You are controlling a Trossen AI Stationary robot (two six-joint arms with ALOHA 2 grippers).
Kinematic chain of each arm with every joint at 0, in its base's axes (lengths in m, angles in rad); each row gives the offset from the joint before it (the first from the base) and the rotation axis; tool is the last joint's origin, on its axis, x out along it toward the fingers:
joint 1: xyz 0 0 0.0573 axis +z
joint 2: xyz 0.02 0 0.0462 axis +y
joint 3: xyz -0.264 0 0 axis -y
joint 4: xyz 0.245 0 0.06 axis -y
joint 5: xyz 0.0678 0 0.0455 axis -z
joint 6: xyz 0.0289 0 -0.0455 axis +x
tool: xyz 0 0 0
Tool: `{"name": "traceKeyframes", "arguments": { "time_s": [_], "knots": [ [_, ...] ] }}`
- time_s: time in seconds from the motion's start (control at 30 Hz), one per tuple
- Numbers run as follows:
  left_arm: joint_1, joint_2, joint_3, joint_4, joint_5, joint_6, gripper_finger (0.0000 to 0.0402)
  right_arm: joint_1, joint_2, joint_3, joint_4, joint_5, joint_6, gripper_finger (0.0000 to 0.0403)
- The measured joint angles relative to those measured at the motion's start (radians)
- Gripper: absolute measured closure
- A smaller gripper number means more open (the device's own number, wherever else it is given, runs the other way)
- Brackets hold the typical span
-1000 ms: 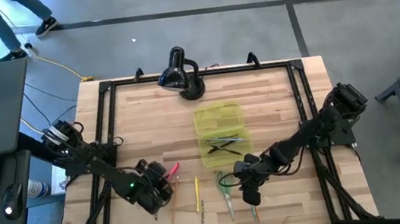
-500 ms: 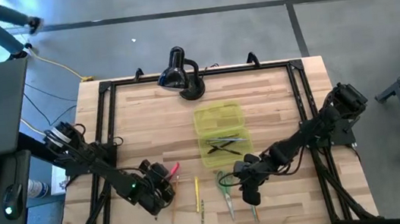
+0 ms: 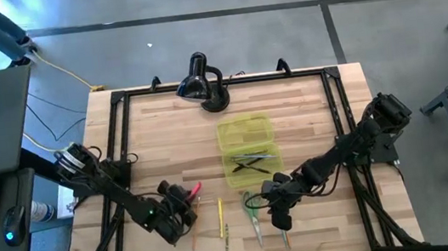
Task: Pick & place school supplies into a supply box
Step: Put the pink pen into the yellow supply box
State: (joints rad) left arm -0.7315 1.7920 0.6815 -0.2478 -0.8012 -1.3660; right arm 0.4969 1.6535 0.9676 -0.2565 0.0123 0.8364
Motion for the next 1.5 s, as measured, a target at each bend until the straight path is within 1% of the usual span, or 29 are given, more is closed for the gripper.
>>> {"name": "traceKeyframes", "arguments": {
  "time_s": [0.1, 0.3, 0.37, 0.43, 0.5, 0.53, 0.63, 0.73, 0.8, 0.87, 0.97, 1.1, 1.17, 1.27, 1.33, 1.4, 1.5],
  "knots": [
    [0.001, 0.0, -0.031, 0.053, -0.007, -0.004, 0.0263, 0.0, 0.0, 0.0, 0.0, -0.001, -0.006, 0.0308],
    [-0.004, -0.002, -0.042, 0.056, -0.013, -0.027, 0.0269, 0.0, 0.0, 0.0, 0.0, -0.002, -0.007, 0.0308],
    [-0.003, 0.0, -0.043, 0.055, -0.029, -0.027, 0.0288, 0.0, 0.0, 0.0, 0.0, -0.001, -0.007, 0.0308],
    [-0.003, 0.003, -0.044, 0.053, -0.056, -0.025, 0.0319, 0.0, 0.0, 0.0, 0.0, -0.001, -0.008, 0.0308],
    [-0.003, 0.003, -0.044, 0.05, -0.069, 0.008, 0.0357, 0.0, 0.0, 0.0, 0.0, -0.001, -0.008, 0.0308],
    [-0.003, 0.003, -0.045, 0.048, -0.071, 0.016, 0.0365, 0.0, 0.0, 0.0, 0.0, -0.001, -0.008, 0.0308],
    [-0.001, 0.005, -0.047, 0.053, -0.086, 0.0, 0.0365, 0.0, 0.0, 0.0, 0.0, -0.001, -0.008, 0.0308],
    [-0.001, -0.014, -0.043, 0.078, -0.129, 0.002, 0.0364, 0.0, 0.0, 0.0, 0.0, -0.001, -0.008, 0.0308],
    [0.005, -0.039, -0.028, 0.066, -0.151, 0.049, 0.0364, 0.0, 0.0, 0.0, 0.0, -0.001, -0.008, 0.0308],
    [0.027, -0.081, 0.001, 0.073, -0.191, 0.142, 0.0364, 0.0, 0.0, 0.0, 0.002, -0.001, -0.008, 0.0308],
    [0.083, -0.166, 0.046, 0.082, -0.191, 0.302, 0.0364, 0.0, 0.0, 0.0, 0.012, -0.001, -0.009, 0.0308],
    [0.201, -0.238, 0.129, 0.11, -0.072, 0.58, 0.0364, 0.0, 0.0, 0.0, 0.024, -0.001, -0.031, 0.0308],
    [0.269, -0.252, 0.169, 0.164, 0.028, 0.729, 0.0361, 0.001, 0.0, 0.0, 0.023, -0.001, -0.033, 0.0308],
    [0.374, -0.239, 0.22, 0.285, 0.219, 0.926, 0.0359, 0.01, 0.0, 0.0, 0.012, -0.004, -0.033, 0.0308],
    [0.436, -0.211, 0.245, 0.384, 0.335, 1.015, 0.0361, 0.026, 0.0, 0.0, 0.0, -0.017, -0.032, 0.0308],
    [0.49, -0.178, 0.268, 0.442, 0.427, 1.074, 0.0362, 0.044, 0.0, 0.0, -0.019, -0.027, -0.028, 0.0308],
    [0.557, -0.109, 0.313, 0.501, 0.513, 1.122, 0.036, 0.076, 0.0, 0.0, -0.042, -0.04, -0.009, 0.0308]
  ]
}}
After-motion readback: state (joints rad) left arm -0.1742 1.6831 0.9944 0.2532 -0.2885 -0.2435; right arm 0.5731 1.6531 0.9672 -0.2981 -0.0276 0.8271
